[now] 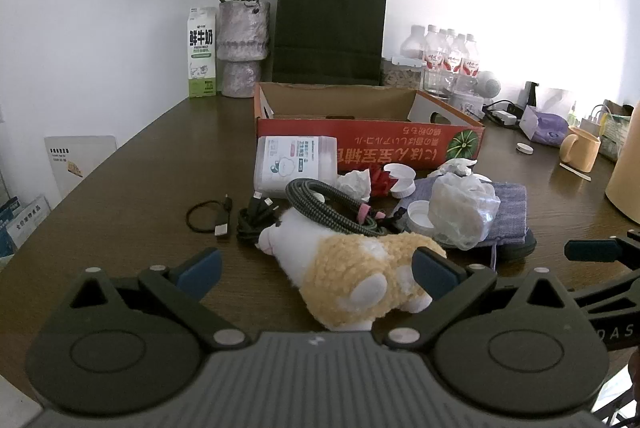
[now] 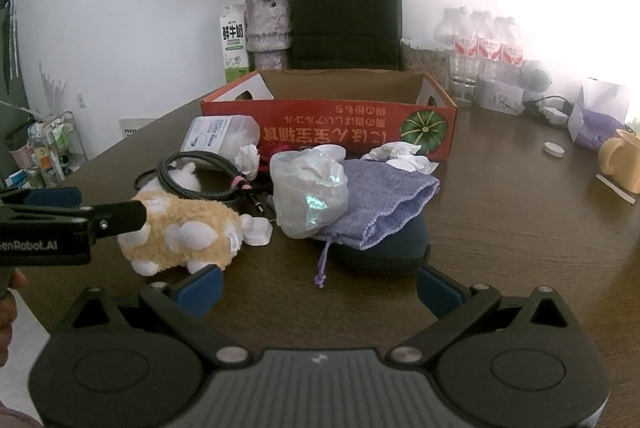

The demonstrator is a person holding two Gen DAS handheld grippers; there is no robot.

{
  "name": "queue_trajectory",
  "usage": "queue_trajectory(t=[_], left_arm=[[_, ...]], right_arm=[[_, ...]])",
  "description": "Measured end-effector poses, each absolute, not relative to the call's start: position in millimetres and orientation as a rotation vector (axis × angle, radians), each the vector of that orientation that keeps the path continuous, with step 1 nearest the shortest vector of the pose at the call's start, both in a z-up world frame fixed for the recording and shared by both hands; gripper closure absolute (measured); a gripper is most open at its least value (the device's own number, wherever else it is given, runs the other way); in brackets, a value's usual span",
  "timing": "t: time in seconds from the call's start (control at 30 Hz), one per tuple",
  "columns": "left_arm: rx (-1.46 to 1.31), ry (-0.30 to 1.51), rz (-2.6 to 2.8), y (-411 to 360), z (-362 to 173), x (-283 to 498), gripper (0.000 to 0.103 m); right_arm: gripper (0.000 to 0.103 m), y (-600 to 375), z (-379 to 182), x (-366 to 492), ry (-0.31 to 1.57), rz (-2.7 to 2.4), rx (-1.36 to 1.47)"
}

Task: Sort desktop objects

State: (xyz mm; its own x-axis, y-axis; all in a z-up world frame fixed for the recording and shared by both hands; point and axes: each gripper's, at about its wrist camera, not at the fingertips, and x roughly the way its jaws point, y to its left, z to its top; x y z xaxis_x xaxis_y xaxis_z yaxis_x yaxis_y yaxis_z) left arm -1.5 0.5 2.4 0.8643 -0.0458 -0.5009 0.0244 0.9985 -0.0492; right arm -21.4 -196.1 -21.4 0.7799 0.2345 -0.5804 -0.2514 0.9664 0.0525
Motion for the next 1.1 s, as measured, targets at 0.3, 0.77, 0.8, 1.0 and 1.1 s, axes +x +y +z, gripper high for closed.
queue_trajectory(t=[0.3,0.77,0.8,1.0,1.1], left_arm=[[-0.039,0.522,-0.038,0.3,3.8,-1.8,0.0],[-0.04,0.522,-0.04,0.6,3.6,-1.9,0.0],[-0.04,0.522,-0.04,0.5,3.8,-1.9,0.0],[-0.04,0.522,-0.04,0.5,3.6,-2.1,0.0],[-0.04,0.522,-0.041,0.5,3.5,-2.1,0.0]], right_arm=[[0.0,-195.8,-21.1,-22.0,0.623,0.262,-0.029],[0.0,-195.5,-19.1,-22.5,0.622,0.261,-0.032],[0.0,-195.3,-19.3,-22.7,0.621,0.261,-0.032],[0.0,-194.8,-19.0,-23.1,0.621,0.261,-0.032],[0.0,-194.6,-19.0,-23.0,0.62,0.261,-0.033]])
